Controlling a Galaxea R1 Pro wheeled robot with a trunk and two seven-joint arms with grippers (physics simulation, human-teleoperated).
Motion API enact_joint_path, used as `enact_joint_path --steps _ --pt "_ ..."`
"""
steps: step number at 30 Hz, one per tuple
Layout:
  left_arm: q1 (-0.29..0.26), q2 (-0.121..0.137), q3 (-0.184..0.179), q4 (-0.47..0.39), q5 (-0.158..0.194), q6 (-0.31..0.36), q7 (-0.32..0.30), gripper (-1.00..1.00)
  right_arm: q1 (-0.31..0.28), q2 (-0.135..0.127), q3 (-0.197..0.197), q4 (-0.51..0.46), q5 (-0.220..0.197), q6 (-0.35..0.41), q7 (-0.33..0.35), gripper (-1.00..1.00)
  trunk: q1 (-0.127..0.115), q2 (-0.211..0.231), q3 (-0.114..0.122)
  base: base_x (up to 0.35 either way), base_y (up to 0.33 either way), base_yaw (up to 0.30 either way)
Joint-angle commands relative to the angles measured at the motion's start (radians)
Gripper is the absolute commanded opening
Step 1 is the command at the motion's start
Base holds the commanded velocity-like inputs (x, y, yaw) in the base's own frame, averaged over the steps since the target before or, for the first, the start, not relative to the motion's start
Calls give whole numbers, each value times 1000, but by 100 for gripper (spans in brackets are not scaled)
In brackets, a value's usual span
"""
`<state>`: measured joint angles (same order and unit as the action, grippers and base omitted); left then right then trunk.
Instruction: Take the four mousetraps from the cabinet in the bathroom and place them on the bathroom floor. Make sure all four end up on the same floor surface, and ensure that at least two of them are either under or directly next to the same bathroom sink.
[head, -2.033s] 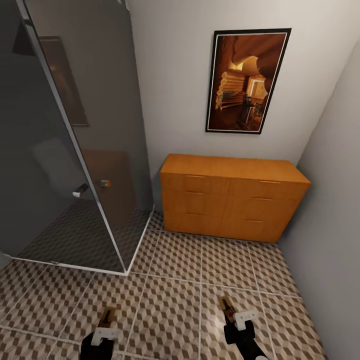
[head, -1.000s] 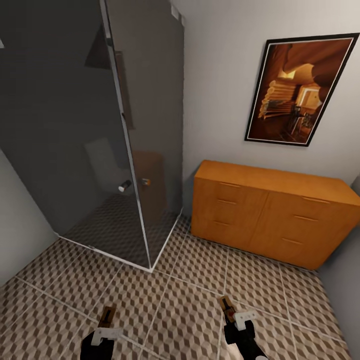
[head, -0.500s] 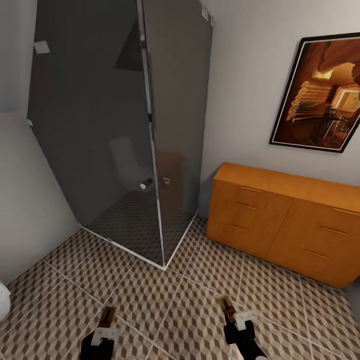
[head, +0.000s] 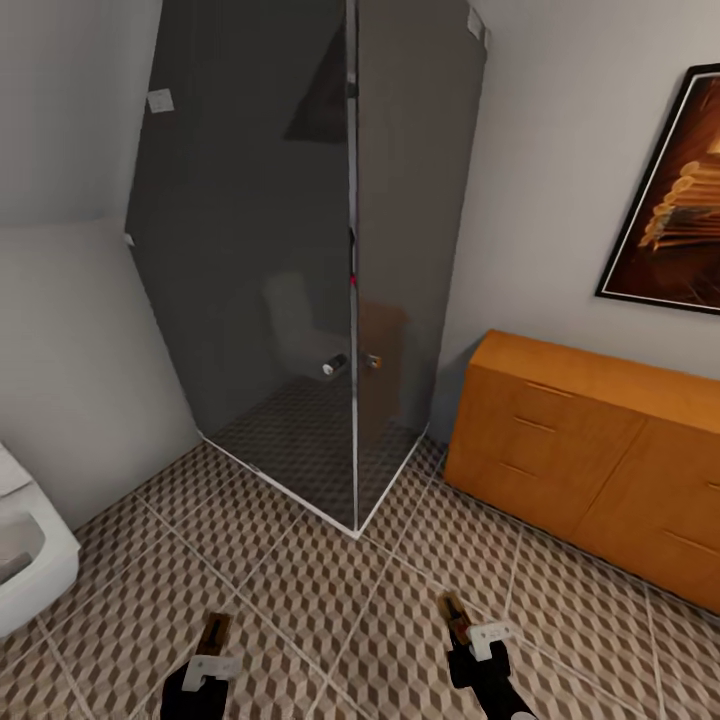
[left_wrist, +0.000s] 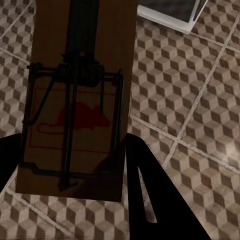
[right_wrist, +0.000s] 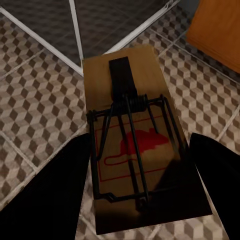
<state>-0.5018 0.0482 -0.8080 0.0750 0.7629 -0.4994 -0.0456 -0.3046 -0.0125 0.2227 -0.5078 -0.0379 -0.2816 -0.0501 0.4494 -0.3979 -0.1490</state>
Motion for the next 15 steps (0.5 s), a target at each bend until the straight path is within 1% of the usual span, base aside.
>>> enact_joint_path --steps 1,15 --pt "-1 -1 -8 3 6 -4 -2 -100 -1 -1 7 0 -4 -3 -5 -100 1 -2 -2 0 0 262" --pt "-1 -1 -8 3 6 -4 1 -100 -1 -2 6 0 -3 -2 -5 -100 1 -2 -2 0 0 262"
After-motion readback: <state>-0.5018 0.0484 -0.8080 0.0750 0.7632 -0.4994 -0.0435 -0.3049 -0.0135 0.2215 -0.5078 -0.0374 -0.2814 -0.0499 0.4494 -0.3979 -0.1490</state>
